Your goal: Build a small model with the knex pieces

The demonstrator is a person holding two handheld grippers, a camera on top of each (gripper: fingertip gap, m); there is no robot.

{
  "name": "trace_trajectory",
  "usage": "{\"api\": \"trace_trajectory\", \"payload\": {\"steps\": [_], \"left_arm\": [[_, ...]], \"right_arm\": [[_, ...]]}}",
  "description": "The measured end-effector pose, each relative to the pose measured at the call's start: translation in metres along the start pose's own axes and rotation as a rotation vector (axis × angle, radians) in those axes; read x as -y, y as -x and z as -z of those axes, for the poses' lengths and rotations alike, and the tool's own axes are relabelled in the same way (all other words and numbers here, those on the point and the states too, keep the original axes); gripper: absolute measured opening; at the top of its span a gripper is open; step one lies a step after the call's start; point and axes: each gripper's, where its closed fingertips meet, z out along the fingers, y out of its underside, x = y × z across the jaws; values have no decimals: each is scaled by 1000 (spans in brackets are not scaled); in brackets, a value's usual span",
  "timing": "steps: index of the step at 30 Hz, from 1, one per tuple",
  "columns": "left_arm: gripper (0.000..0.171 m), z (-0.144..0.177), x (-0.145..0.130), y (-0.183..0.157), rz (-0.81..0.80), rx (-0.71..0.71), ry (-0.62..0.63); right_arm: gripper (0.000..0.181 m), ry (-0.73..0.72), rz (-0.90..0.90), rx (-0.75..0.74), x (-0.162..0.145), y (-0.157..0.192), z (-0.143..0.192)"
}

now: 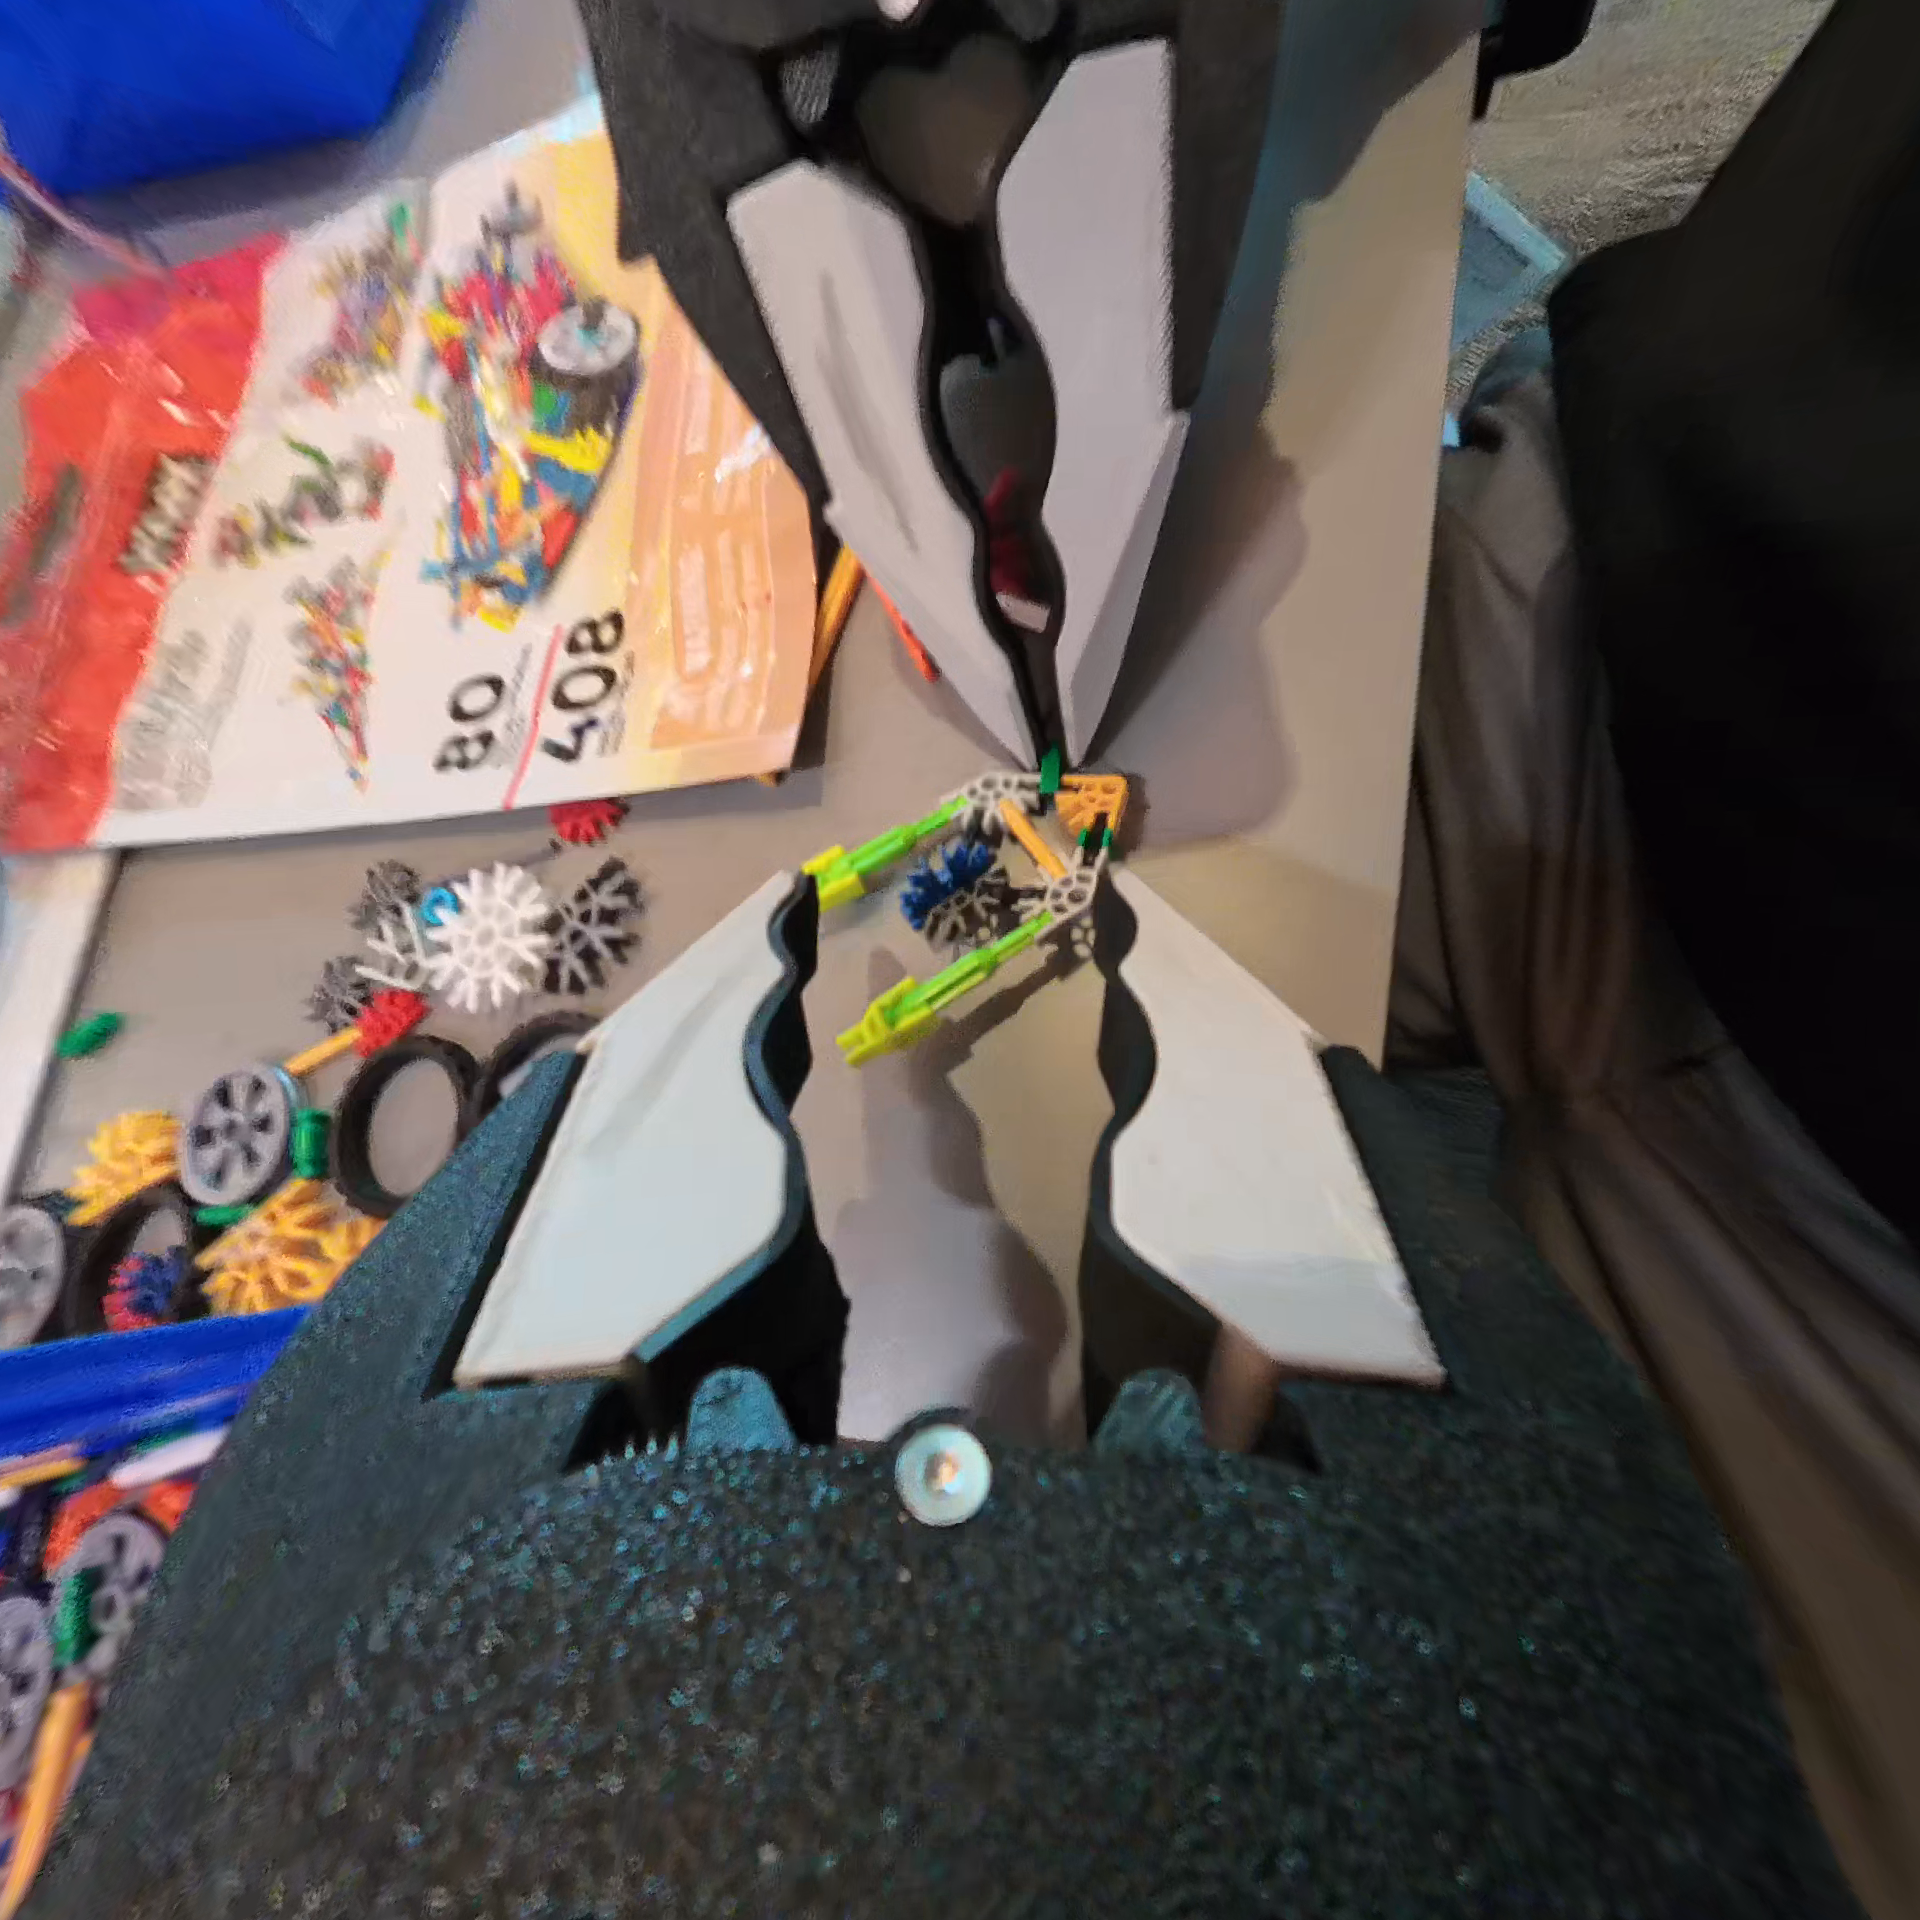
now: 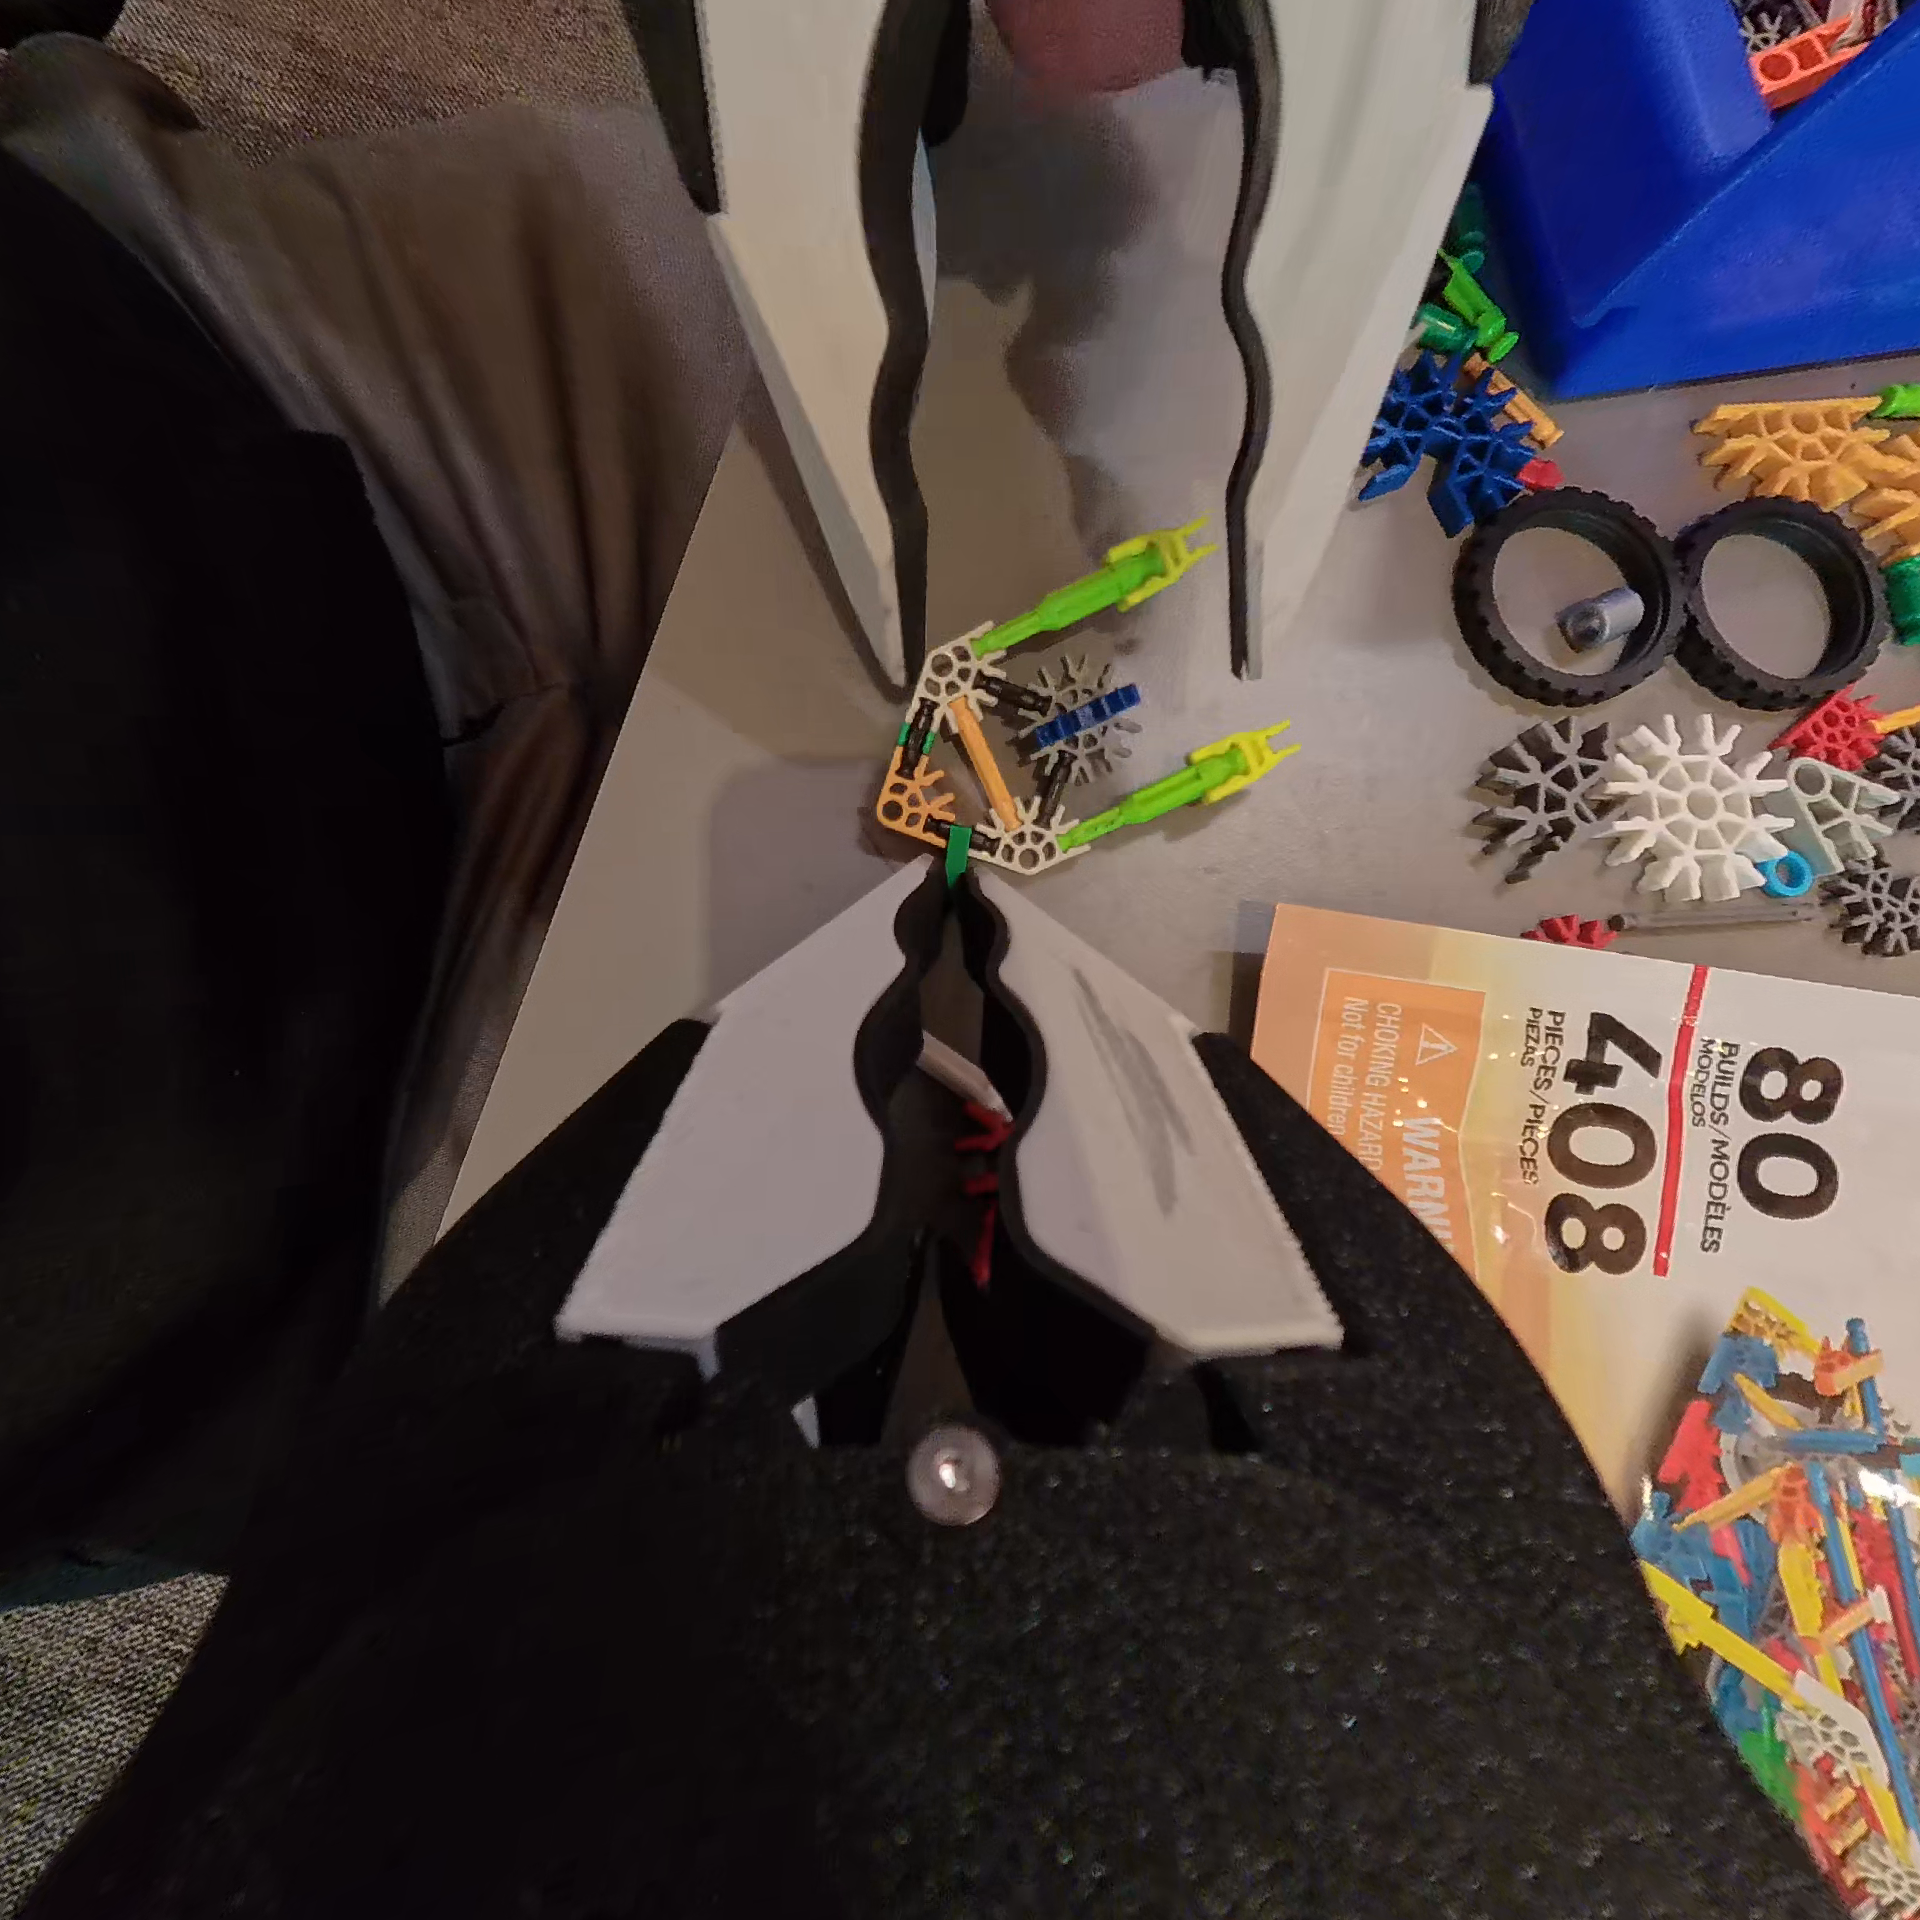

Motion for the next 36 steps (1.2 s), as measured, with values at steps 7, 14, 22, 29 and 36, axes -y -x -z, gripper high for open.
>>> {"api": "trace_trajectory", "payload": {"steps": [7, 14, 22, 29, 36], "left_arm": [[38, -9, -12, -10, 89, -128, 57], [38, -11, -12, -12, 99, -122, 43], [37, -11, -9, -12, 58, -70, 57], [37, -10, -8, -13, 32, 5, 70], [37, -10, -6, -13, 26, 60, 105]], "right_arm": [[0, -2, -1, -4, 0, 0, 0], [0, -7, -2, -10, 0, 0, 0], [0, -20, -23, -27, 0, 0, 0], [0, -29, -59, -44, 0, 1, 0], [0, -18, -65, -68, 0, 1, -1]]}}
